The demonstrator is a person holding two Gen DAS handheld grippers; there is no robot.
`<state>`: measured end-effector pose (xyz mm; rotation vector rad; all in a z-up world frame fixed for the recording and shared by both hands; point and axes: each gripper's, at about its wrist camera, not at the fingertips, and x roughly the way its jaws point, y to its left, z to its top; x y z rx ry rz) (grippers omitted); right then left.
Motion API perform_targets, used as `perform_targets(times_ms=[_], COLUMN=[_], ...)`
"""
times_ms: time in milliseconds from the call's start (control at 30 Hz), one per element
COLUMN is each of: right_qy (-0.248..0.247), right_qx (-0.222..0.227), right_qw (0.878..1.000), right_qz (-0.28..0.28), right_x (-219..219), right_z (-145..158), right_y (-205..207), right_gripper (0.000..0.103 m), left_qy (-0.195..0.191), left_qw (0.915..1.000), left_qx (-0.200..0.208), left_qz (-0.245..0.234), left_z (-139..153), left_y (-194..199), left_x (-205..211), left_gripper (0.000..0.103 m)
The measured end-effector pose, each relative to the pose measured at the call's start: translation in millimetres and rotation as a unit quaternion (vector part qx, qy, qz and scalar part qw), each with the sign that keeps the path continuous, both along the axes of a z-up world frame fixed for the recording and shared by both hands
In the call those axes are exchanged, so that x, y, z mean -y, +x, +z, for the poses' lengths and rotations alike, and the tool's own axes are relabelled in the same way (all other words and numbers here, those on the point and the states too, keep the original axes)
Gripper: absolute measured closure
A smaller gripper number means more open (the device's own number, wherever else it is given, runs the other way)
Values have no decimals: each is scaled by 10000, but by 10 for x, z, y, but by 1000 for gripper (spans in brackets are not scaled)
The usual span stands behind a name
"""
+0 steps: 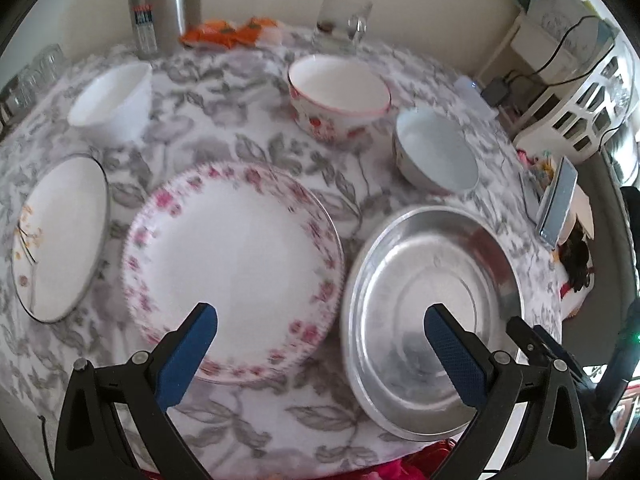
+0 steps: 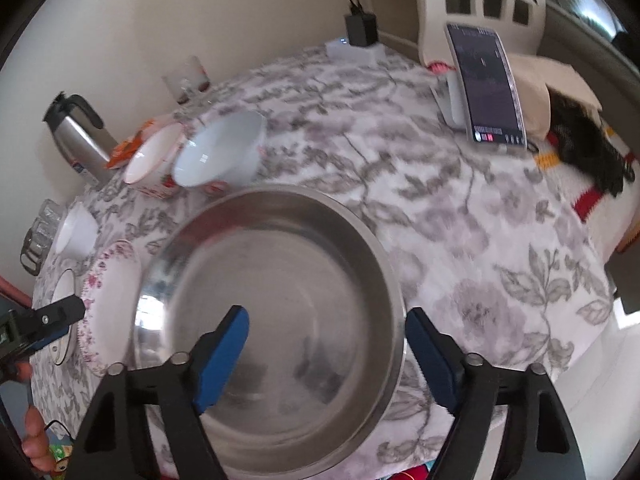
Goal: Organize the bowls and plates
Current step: 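Close the right tool on the steel basin rim while the left tool grips it too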
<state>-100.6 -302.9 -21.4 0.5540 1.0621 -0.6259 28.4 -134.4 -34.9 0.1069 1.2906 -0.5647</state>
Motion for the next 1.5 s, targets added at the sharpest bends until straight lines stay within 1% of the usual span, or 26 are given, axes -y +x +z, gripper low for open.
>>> perform_targets(times_ms=[167, 233, 300, 367, 400, 433, 467, 500, 533, 667, 800, 933, 1100, 1233, 1400, 1500], right_qy=[157, 204, 208, 221, 243, 259, 299, 345, 343, 347, 344, 323, 322, 314, 279, 274], right_qx=[-13, -33, -45, -48, -58, -61, -50, -28, -17, 95, 103, 82, 84, 80, 45, 21], right_qw=[9998, 9997, 9996, 9996, 9995, 9995, 9993, 9992, 9991, 9987, 9986, 9987, 9987, 9987, 9989, 9989], right_qz=[-99, -140, -177, -185, -186, -189, -198, -218, -243, -371, -396, -390, -396, -391, -383, -383], right_x=[124, 164, 190, 205, 210, 213, 219, 223, 225, 266, 280, 273, 279, 277, 276, 283], right_z=[-133, -190, -232, -269, -295, -313, -338, -359, -366, -363, -372, -370, -373, -375, -378, -376], right_y=[-36, -40, -44, -40, -40, -39, -44, -51, -62, -114, -142, -136, -133, -128, -123, -121], right_gripper=[33, 34, 37, 43, 44, 48, 53, 55, 59, 69, 70, 70, 70, 70, 70, 70], left_qy=[11, -57, -79, -83, -63, -40, 18, 36, 42, 6, -133, -363, -275, -504, -340, -306], left_qw=[9993, 9987, 9980, 9976, 9974, 9971, 9974, 9976, 9977, 9976, 9967, 9958, 9968, 9926, 9923, 9907], left_qx=[-374, -488, -610, -662, -696, -742, -694, -677, -655, -690, -772, -836, -756, -1106, -1193, -1323], left_qz=[-63, -123, -174, -182, -180, -180, -169, -162, -142, 11, 192, 101, -23, 42, 44, 90], left_z=[-204, -249, -292, -355, -381, -409, -416, -421, -422, -419, -387, -308, -274, -315, -390, -490], left_y=[-68, -87, -100, -104, -103, -107, -111, -108, -103, -69, -50, -100, -142, -164, -197, -168], left_x=[86, 104, 133, 152, 163, 163, 163, 164, 163, 86, -48, -146, -147, -220, -122, -51], left_gripper=[2, 15, 17, 21, 27, 30, 32, 35, 38, 45, 53, 54, 54, 54, 56, 65])
